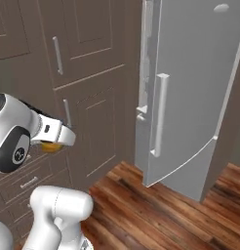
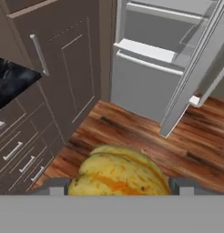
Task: Place the squash in the correct fridge rack based on whether it is a fruit or vegetable. Finally, close the fridge door.
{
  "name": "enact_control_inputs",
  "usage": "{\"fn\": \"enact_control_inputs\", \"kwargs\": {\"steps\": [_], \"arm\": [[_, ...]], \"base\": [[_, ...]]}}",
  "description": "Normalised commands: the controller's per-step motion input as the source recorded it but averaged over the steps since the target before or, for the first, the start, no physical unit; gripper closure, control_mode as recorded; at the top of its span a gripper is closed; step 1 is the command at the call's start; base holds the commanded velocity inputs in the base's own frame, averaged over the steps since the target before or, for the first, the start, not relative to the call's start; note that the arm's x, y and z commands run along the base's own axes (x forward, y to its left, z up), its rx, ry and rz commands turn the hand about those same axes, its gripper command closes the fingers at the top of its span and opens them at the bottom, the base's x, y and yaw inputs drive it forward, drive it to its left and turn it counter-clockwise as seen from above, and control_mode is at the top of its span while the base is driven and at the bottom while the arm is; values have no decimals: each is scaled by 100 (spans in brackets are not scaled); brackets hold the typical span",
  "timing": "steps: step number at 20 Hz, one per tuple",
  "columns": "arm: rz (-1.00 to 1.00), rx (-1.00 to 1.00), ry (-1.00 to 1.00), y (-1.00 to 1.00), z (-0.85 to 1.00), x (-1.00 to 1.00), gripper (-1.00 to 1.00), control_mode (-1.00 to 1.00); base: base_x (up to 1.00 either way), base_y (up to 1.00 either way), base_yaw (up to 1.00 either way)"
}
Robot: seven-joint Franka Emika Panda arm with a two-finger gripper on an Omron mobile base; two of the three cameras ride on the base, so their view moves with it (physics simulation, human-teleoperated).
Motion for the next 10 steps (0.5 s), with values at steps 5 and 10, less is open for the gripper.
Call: {"fn": "enact_control_inputs", "kwargs": {"steps": [5, 10], "arm": [[0, 0, 0, 0, 0, 0, 100, 100], [0, 0, 0, 0, 0, 0, 100, 100]], "base": [[25, 16, -48], [39, 36, -44]]}}
